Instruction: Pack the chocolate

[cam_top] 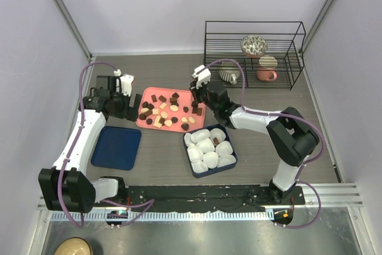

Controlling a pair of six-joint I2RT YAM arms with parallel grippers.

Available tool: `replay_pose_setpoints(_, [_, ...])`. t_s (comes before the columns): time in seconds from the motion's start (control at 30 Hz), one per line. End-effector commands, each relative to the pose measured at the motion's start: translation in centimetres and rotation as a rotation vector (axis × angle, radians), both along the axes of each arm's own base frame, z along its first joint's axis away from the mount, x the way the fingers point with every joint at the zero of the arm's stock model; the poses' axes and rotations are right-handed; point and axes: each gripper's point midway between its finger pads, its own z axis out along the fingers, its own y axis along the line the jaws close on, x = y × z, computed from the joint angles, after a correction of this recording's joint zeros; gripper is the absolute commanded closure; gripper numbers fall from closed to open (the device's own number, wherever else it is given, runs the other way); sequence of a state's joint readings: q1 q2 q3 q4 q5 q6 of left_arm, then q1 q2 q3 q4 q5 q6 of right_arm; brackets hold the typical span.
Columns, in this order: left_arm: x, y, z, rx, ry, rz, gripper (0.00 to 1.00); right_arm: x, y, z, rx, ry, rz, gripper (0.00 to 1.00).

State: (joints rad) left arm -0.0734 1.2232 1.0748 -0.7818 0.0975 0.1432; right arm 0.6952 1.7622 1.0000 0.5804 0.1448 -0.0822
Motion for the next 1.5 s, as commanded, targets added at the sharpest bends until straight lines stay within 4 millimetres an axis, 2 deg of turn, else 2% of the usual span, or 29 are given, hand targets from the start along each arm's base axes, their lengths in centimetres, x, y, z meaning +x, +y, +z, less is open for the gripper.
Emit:
replay_pose_setpoints(0.0, [0.0,0.3,0.8,0.011,-0.034,-0.004,0.06,0.6,-0.5,7.2,0.057,-0.135,-0.026,0.76])
replay_pose_setpoints(0.03, [0.0,0.3,0.9,0.01,-0.035,-0.005,0.06,0.1,-0.8,8.9,0.074,-0.158,-0.025,0.76])
replay_pose_setpoints(0.13, [0.0,0.2,0.9,0.008,-0.032,-0.006,0.06,-1.2,-1.4,10.5,0.097,-0.169,-0.012,0.78])
replay_pose_setpoints(0.17, [-0.1,0.2,0.8,0.006,-0.027,-0.004,0.06,-2.2,-1.8,12.5,0.125,-0.191,-0.006,0.78])
replay_pose_setpoints(0.23, [-0.1,0.1,0.9,0.002,-0.031,-0.004,0.06,-3.6,-2.3,12.1,0.106,-0.173,0.003,0.78])
replay_pose_setpoints(0.27, [-0.1,0.1,0.9,0.003,-0.029,-0.004,0.06,-4.9,-2.7,13.8,0.126,-0.195,0.013,0.79])
replay_pose_setpoints(0.33, [-0.1,0.1,0.9,0.0,-0.027,-0.001,0.06,-6.5,-3.5,12.6,0.1,-0.16,0.022,0.79])
replay_pose_setpoints(0.4, [-0.2,0.1,1.0,-0.001,-0.026,-0.005,0.06,-8.7,-4.0,12.9,0.112,-0.152,0.046,0.8])
replay_pose_setpoints(0.47, [-0.3,0.1,0.9,-0.003,-0.023,-0.005,0.06,-10.7,-4.1,11.3,0.089,-0.114,0.07,0.81])
replay_pose_setpoints(0.5, [-0.3,0.0,0.8,-0.005,-0.018,-0.007,0.06,-11.8,-4.6,11.9,0.102,-0.116,0.077,0.81])
replay_pose_setpoints(0.6, [-0.4,0.0,0.7,-0.007,-0.014,-0.006,0.06,-14.6,-4.4,11.1,0.103,-0.085,0.122,0.81])
replay_pose_setpoints(0.7, [-0.5,-0.1,0.7,-0.008,-0.013,-0.007,0.06,-16.3,-4.2,10.4,0.105,-0.053,0.148,0.81])
replay_pose_setpoints(0.87, [-0.4,-0.1,0.8,-0.011,-0.015,-0.004,0.06,-17.1,-4.0,8.5,0.1,-0.018,0.155,0.81])
replay_pose_setpoints(1.13, [-0.7,-0.1,1.0,-0.008,-0.015,-0.011,0.07,-16.4,-3.0,6.9,0.099,-0.009,0.154,0.8])
replay_pose_setpoints(1.27, [-0.7,0.1,1.0,0.002,-0.019,-0.013,0.06,-16.2,-2.7,6.7,0.105,-0.01,0.155,0.76])
replay_pose_setpoints(1.47, [-0.6,0.0,0.9,0.0,-0.016,-0.013,0.06,-16.3,-2.6,6.7,0.109,-0.009,0.158,0.63])
